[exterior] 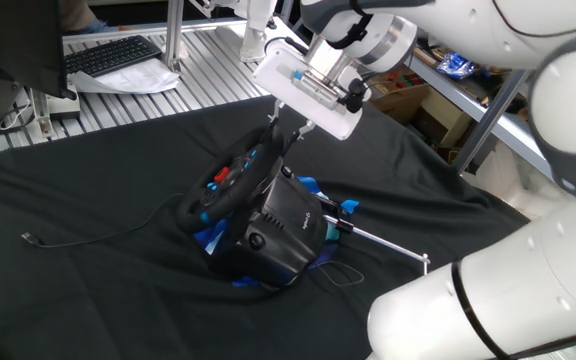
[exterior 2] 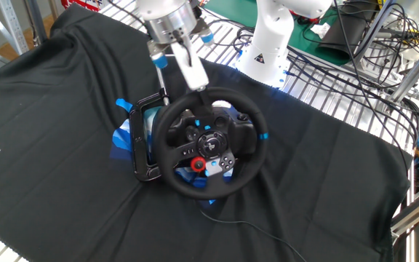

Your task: Rotate the steering wheel 90 degrees clockwise

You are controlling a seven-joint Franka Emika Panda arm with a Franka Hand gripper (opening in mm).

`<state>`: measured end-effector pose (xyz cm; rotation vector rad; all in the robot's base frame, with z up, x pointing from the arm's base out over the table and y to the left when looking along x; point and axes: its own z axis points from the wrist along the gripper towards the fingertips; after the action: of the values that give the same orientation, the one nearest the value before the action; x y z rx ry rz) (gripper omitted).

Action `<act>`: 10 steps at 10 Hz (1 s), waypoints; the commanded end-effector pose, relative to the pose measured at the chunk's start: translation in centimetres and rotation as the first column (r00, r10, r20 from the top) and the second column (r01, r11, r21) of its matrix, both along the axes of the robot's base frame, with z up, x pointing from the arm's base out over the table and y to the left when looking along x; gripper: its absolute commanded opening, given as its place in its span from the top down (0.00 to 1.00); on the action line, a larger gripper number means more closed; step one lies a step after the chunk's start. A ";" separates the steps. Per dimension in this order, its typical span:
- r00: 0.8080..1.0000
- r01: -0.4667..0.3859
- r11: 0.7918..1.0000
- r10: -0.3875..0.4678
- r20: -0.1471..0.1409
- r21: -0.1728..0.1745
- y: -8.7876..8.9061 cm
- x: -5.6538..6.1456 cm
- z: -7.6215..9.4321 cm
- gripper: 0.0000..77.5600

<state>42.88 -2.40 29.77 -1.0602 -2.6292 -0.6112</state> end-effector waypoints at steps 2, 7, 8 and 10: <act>0.999 0.027 1.000 -0.027 0.026 -0.009 0.4 -0.7 1.0 0.99; 0.994 0.090 0.996 -0.088 0.064 -0.029 0.6 -1.7 0.9 0.99; 0.993 0.099 0.995 -0.097 0.066 -0.030 0.7 -1.7 1.0 0.99; 0.988 0.137 0.990 -0.133 0.077 -0.039 0.9 -1.9 1.1 0.99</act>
<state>41.08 -1.82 30.48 -1.1961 -2.6595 -0.6286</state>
